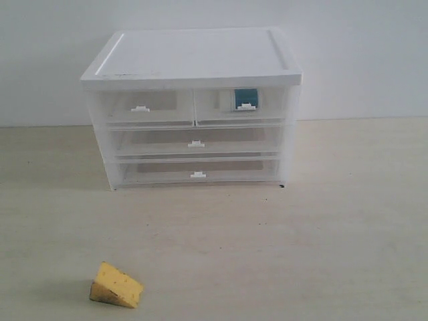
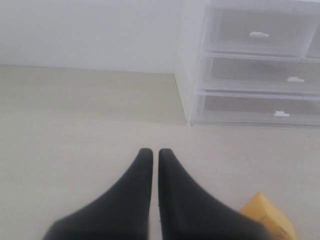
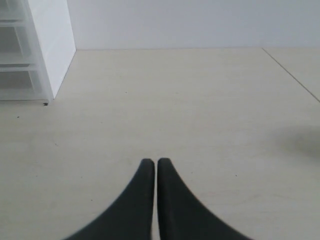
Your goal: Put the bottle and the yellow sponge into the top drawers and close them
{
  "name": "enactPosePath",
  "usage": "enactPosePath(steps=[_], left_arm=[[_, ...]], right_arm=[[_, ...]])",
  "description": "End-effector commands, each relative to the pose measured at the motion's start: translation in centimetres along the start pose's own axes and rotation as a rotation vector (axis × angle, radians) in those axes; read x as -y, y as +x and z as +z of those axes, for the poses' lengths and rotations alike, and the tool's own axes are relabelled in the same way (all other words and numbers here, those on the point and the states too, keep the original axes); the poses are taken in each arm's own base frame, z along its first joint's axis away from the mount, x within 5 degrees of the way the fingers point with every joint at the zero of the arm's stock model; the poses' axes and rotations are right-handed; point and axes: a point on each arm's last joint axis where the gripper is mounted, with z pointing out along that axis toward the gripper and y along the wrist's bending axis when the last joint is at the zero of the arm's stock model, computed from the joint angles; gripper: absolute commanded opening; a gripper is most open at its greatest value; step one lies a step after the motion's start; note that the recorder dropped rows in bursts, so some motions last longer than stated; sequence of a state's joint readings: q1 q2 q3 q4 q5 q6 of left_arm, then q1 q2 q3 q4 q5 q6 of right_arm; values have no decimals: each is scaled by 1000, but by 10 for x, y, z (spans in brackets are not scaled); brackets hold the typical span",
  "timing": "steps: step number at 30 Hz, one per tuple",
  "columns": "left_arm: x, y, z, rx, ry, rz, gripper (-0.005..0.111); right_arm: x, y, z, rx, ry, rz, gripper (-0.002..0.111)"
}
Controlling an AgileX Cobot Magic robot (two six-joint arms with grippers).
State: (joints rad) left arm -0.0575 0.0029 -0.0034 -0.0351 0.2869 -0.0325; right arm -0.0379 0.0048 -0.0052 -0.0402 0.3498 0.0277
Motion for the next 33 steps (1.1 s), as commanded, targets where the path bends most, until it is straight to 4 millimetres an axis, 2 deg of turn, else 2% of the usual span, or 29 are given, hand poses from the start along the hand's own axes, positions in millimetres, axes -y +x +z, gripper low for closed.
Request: enactPosePath(steps=[1, 24, 26, 29, 33], left_arm=[[0, 1, 0, 2, -6, 6, 4], [-1, 0, 0, 11, -8, 27, 4], [-2, -5, 0, 59, -25, 143, 4], [0, -11, -1, 130, -8, 62, 4], [1, -27, -4, 309, -5, 59, 4]], right_arm=[[0, 1, 0, 5, 2, -19, 0], [0, 1, 0, 7, 2, -26, 0], [0, 1, 0, 7, 2, -26, 0], [0, 1, 0, 7, 2, -26, 0], [0, 1, 0, 7, 2, -26, 0]])
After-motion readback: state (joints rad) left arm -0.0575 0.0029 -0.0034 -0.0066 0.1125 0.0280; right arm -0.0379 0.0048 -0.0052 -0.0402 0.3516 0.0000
